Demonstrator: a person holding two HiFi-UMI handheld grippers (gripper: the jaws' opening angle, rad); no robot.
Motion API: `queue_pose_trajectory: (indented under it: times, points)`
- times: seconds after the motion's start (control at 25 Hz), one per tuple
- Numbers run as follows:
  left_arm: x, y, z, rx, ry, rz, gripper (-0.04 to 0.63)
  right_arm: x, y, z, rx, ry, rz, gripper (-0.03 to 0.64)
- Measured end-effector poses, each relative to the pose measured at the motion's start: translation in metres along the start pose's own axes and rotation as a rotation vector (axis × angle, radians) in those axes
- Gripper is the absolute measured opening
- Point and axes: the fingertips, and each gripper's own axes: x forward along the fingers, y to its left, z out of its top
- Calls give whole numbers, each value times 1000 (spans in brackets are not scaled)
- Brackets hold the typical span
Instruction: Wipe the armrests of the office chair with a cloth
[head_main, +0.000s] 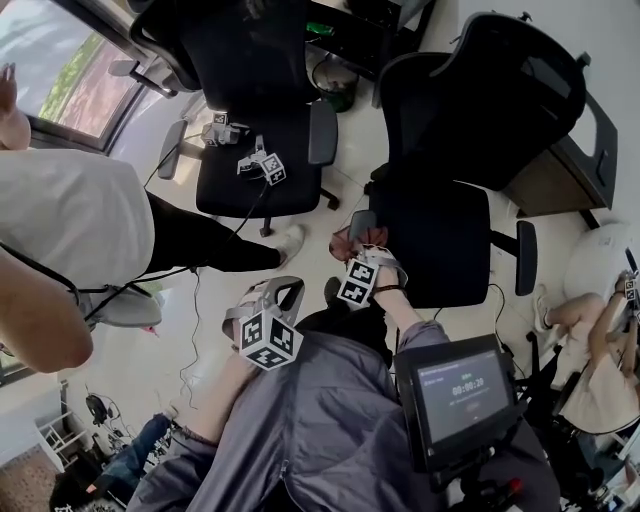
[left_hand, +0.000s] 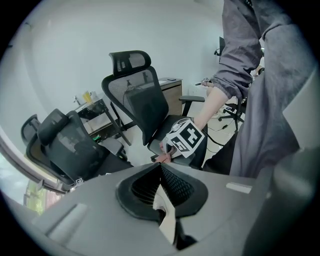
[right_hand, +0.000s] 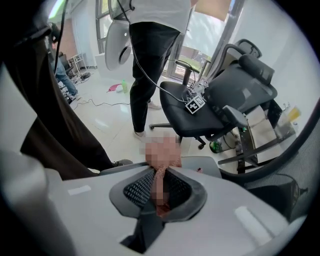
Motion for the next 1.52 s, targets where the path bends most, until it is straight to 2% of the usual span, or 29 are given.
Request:
queue_pose_trajectory:
  times: [0.2, 0.52, 0.76, 0.88, 1.2, 1.32, 1.52]
  points:
    - [-1, -4, 0, 4, -3, -2, 17, -7, 13, -5, 3, -11, 24, 44]
    - [-1, -7, 4, 13, -13, -9, 17, -22, 39, -11, 96, -31, 128, 44]
    - [1, -9, 3, 22, -16, -15, 17, -30, 60, -18, 110, -69, 179, 44]
    - [1, -15, 5, 29, -19, -25, 17, -34, 36, -15, 135, -99, 140, 44]
    - [-6, -21, -4, 24, 0, -19, 17, -17, -89, -13, 210, -70, -72, 44]
    - [-10, -25, -9, 17, 9, -14, 17, -4, -83, -18, 180, -25, -51, 45]
    - [-12, -25, -12, 15, 1, -13, 17, -5, -29, -13, 83, -13, -22, 46]
